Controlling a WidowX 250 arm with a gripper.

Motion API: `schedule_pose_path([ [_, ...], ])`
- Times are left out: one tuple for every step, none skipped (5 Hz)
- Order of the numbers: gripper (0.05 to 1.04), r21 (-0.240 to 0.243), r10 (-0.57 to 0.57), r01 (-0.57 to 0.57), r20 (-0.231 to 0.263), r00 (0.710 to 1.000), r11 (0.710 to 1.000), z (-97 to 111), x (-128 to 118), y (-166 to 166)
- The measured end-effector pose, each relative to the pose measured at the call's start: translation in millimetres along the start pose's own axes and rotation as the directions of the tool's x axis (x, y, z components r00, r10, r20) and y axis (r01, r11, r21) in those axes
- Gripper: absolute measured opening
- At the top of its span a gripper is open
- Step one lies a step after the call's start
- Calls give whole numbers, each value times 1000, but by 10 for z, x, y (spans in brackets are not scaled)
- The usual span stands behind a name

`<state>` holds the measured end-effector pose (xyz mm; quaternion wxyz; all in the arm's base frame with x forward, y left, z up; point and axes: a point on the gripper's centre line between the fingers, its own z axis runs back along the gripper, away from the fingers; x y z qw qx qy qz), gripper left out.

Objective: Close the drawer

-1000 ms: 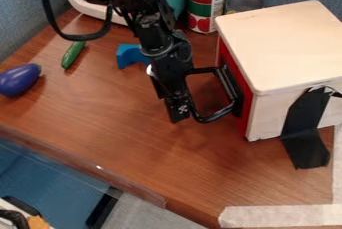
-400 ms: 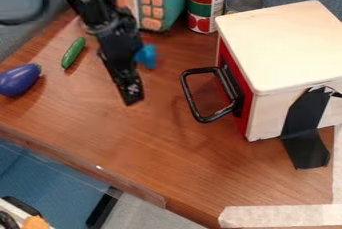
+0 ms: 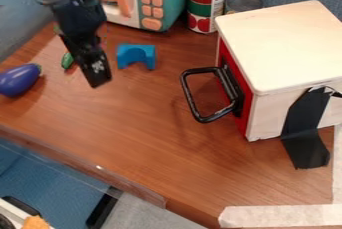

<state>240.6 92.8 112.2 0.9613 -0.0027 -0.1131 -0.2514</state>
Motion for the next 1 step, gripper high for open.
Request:
schedule_pose_path([
  [1001, -5, 32, -32, 17, 999, 999, 301, 14, -83],
])
